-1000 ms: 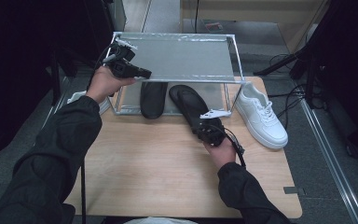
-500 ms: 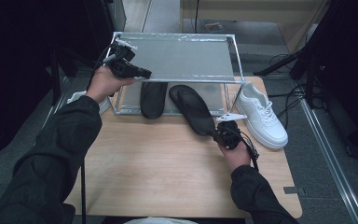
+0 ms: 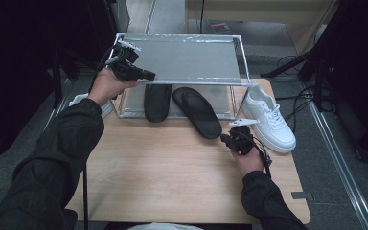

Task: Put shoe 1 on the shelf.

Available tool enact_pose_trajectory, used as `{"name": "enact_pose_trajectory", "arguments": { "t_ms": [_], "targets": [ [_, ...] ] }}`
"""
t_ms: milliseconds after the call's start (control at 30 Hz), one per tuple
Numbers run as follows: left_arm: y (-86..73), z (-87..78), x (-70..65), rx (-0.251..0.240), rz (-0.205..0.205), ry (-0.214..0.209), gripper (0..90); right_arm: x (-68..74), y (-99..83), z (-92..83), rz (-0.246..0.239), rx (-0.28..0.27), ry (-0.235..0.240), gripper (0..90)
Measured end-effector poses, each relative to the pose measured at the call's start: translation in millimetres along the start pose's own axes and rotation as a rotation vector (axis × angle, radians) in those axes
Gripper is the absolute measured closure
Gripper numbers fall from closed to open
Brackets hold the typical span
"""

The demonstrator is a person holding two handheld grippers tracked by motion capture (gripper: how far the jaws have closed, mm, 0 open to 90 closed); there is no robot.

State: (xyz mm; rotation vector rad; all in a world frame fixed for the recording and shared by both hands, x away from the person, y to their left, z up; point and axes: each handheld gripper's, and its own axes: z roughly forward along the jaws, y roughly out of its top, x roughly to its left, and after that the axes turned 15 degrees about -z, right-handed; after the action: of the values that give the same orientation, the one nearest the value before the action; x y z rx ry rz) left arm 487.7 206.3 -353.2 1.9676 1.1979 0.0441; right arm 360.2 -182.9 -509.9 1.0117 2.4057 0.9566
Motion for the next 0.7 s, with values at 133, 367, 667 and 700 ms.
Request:
{"name": "enact_pose_trajectory", "arguments": {
  "t_ms": [133, 367, 667, 700],
  "targets": [
    [-0.1, 0.2, 0.7, -0.001, -0.005, -0.001, 86.4, -1.8, -1.4, 5.4, 0.020, 0.000, -0.001, 90.0],
    [-0.5, 0.4, 0.6, -0.005, -0.006, -0.002, 86.4, 6.7, 12.1, 17.9, 0.022, -0.038, 0.013, 90.0],
    [-0.7, 0.4, 0.5, -0.006, -0.002, 0.000, 86.4, 23.4, 32.7, 39.9, 0.018, -0.063, 0.037, 90.0],
    [-0.7, 0.5, 0.6, -0.006, -0.002, -0.001, 86.4, 24.5, 34.5, 42.3, 0.016, -0.066, 0.038, 90.0]
  ]
}}
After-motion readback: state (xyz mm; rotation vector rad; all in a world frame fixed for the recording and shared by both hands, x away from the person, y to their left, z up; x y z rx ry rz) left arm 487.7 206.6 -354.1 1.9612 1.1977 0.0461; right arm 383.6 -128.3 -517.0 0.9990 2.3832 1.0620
